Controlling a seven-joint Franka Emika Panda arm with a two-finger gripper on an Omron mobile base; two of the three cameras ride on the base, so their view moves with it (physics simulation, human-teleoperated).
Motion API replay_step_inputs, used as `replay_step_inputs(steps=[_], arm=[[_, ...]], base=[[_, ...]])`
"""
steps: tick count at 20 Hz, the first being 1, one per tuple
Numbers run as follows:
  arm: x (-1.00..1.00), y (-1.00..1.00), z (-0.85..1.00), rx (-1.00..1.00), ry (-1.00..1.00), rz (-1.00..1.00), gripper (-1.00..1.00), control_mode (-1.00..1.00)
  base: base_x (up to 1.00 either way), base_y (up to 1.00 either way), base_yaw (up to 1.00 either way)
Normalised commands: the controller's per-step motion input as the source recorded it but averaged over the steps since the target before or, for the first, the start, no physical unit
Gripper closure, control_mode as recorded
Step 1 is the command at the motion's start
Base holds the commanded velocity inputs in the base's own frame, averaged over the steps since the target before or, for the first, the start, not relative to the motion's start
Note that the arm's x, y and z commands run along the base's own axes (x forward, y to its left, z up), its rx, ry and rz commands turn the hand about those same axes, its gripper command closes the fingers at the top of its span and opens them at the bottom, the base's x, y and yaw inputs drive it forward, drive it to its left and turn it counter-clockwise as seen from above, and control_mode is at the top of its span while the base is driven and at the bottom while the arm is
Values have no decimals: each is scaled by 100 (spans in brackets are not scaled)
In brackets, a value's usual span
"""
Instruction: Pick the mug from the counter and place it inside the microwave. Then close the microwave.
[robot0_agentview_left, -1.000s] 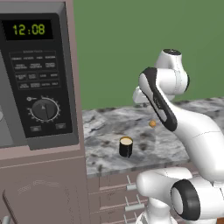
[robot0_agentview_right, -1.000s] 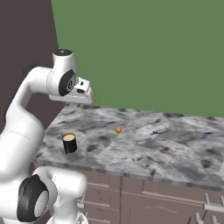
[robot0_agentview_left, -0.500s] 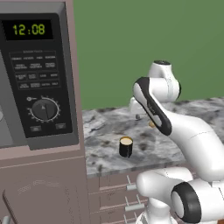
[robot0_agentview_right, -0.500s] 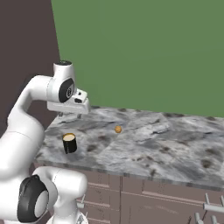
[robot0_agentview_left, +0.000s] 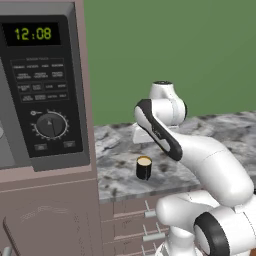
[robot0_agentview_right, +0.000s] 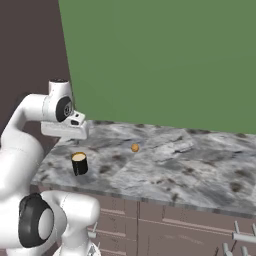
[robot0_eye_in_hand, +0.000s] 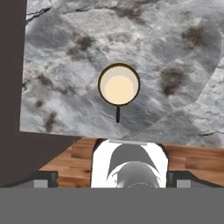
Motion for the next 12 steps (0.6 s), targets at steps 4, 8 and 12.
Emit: replay_step_inputs(steps=[4,8,12], arm=[[2,25,-39,-3,-6,-1,-100,-100],[1,0,-36,0,-10,-4,-100,-100],[0,0,-34,-1,-16,-2,-100,-100]], base=[[0,0,0],[0,0,0],[0,0,0]])
